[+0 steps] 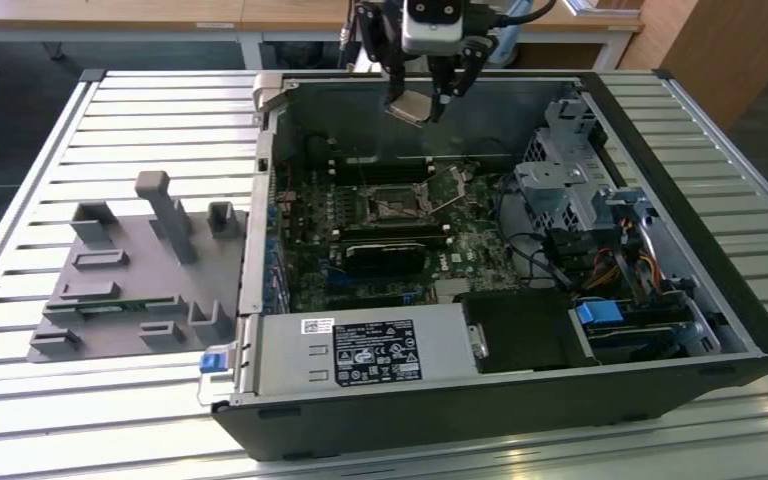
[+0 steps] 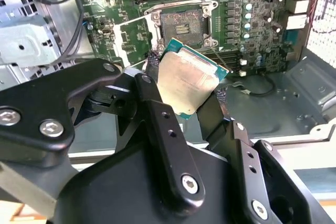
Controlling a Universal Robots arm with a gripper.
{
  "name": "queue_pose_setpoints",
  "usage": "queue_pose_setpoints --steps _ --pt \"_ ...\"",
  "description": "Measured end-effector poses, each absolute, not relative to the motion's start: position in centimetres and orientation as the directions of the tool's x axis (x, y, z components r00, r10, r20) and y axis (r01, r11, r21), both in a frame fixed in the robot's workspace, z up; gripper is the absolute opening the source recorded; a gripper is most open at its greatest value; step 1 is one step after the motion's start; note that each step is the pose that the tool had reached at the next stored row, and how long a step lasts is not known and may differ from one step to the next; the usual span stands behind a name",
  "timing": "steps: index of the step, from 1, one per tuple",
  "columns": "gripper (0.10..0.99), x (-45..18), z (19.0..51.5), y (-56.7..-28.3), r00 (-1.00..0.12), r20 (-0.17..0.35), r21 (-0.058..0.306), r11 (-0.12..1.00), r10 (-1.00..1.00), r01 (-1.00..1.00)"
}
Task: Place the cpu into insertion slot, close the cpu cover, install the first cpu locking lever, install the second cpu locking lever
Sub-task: 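Place the cpu into insertion slot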
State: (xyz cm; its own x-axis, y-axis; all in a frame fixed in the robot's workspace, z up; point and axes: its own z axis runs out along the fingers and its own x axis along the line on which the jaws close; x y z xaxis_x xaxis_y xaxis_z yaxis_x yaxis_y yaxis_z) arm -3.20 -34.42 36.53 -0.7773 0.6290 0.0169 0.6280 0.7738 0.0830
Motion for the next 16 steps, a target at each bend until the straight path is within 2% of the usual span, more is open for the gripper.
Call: queue_pose_setpoints --steps 16 --pt "0.541 -3.2 36.46 -34.42 -0.671 0.017 0.083 0.668 0.741 0.74"
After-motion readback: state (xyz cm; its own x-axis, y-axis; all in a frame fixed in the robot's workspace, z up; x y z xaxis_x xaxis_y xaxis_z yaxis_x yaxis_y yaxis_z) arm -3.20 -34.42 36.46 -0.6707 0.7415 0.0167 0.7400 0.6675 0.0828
